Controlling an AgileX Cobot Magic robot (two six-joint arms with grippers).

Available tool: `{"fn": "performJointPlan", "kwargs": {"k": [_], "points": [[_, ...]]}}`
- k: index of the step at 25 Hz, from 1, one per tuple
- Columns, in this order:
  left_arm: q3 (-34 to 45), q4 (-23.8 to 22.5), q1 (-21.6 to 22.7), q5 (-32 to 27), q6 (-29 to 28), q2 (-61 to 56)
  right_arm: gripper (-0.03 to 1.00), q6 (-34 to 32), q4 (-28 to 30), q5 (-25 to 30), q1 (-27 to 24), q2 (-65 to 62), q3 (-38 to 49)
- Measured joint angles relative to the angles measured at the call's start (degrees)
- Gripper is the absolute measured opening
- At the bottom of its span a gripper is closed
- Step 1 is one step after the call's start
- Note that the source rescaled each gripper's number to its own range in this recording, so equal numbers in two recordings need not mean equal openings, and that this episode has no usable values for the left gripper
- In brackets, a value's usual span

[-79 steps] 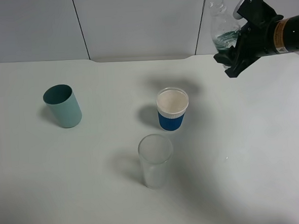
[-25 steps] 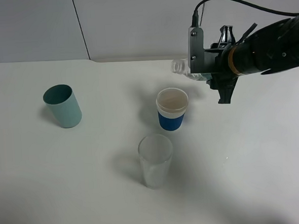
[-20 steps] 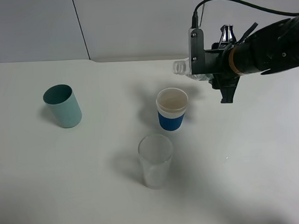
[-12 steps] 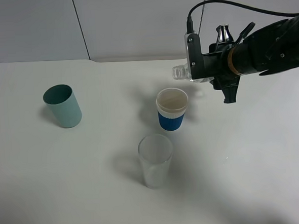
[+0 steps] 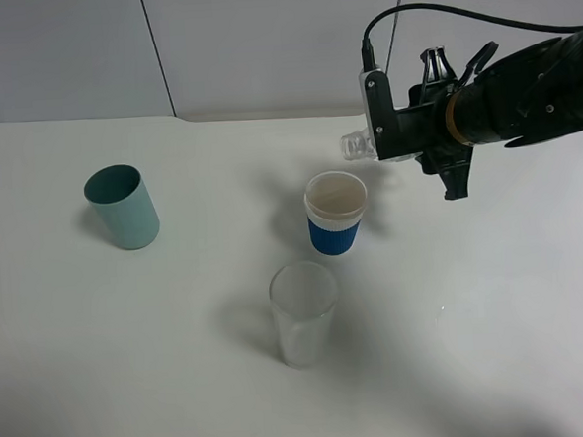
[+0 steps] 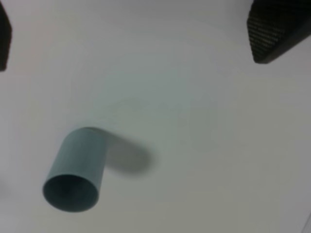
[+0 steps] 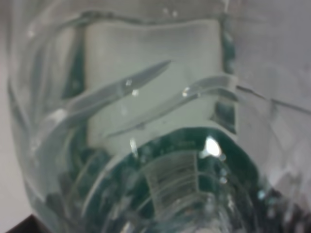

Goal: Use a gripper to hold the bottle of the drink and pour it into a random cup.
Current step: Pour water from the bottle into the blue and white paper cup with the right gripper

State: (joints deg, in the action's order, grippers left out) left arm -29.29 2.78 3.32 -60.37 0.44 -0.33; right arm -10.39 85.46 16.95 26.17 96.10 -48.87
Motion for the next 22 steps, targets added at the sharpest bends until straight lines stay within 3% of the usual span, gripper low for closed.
{"fn": "performJointPlan", "kwargs": {"k": [22], "points": [[0.0, 0.0, 0.0, 0.0, 0.0, 0.0, 0.0, 4.4, 0.0, 1.4, 0.0, 0.0, 0.0]]}}
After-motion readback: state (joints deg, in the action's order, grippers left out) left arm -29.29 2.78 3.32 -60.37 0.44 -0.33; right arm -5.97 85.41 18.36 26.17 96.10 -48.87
